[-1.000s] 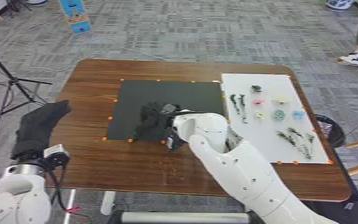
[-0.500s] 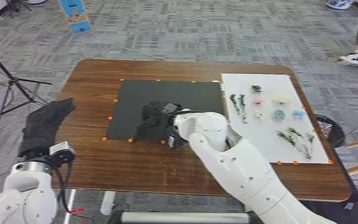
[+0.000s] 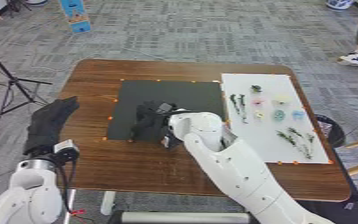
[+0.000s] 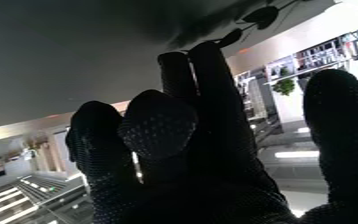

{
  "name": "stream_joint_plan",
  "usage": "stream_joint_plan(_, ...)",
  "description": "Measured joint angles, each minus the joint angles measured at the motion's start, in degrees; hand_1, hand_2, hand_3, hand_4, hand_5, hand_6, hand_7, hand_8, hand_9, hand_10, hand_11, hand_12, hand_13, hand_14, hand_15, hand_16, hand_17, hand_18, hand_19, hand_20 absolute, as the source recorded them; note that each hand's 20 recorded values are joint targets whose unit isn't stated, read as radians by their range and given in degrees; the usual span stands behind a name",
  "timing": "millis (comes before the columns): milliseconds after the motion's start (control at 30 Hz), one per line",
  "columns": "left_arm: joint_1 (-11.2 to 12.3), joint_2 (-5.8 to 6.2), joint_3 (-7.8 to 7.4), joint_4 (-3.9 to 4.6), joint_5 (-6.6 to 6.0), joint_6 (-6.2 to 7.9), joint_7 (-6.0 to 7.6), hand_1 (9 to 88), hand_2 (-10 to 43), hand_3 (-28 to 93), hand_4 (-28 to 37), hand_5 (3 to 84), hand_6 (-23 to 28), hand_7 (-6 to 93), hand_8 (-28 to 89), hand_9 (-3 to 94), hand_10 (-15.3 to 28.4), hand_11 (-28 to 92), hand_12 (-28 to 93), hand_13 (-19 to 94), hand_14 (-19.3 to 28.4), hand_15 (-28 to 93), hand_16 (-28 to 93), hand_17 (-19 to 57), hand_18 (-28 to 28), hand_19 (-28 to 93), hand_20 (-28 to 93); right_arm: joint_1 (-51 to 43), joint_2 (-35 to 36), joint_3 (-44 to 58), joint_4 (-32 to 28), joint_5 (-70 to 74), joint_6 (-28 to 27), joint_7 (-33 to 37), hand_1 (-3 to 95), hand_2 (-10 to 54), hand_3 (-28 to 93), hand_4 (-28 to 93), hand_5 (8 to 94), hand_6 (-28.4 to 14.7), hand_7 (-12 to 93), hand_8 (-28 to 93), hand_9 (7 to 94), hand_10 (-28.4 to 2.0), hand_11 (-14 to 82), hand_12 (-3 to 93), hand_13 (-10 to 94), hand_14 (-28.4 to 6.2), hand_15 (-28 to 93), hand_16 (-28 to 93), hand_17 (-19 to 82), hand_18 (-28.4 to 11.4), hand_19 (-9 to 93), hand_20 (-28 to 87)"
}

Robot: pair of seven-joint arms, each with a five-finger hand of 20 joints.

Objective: Arrange flowers

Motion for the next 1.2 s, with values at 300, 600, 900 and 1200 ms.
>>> stream_joint_plan(300,1.1,-0.10,-1.43,-0.24,-0.07,-0.07,0.23,25.9,3.7,73,-24.9,55.0,1.8,19.2,-7,51.2,13.2,22,16,36,12.8,11,1,8.1,5.8,2,18,0.2,-0.1,0.2,-0.1,-0.1,0.0,0.2,19.0,6.6,65,-7,62.1,-4.8,12,-6,56.4,-13.7,7.6,14.1,79,-11.1,70,40,52,-23.5,93,56)
stream_joint_plan(600,7.4,-0.20,-7.71,-0.68,-0.14,-0.33,1.55,26.2,4.1,73,-25.3,55.3,1.8,19.5,-7,51.6,13.3,22,16,37,12.7,11,1,8.8,5.7,2,18,1.6,7.9,-3.2,-8.8,9.0,3.7,4.9,19.3,6.8,64,-8,60.9,-4.3,12,-6,57.5,-13.7,8.0,14.4,79,-11.1,70,40,52,-23.5,93,56)
stream_joint_plan(900,9.6,0.01,-11.61,0.13,-0.58,1.40,1.63,26.0,4.1,73,-25.4,55.4,1.8,19.5,-7,51.6,13.3,22,16,37,12.8,11,0,9.0,5.8,2,18,-1.3,20.2,1.7,-25.0,15.1,12.0,9.9,23.3,2.7,63,-8,61.5,-4.0,13,-6,62.5,-15.0,9.0,17.2,68,-16.0,62,38,38,-26.0,84,54)
stream_joint_plan(1200,13.4,-0.79,-14.56,-2.71,-0.72,1.54,2.01,25.9,4.0,73,-25.3,55.4,1.8,19.4,-7,51.7,13.3,22,16,37,12.8,11,0,9.1,5.8,2,18,-12.6,31.9,16.8,-35.5,15.1,13.5,13.6,22.1,-4.1,58,-12,67.9,-4.6,15,-5,74.9,-17.0,19.4,24.5,67,-16.7,61,38,35,-27.0,79,59)
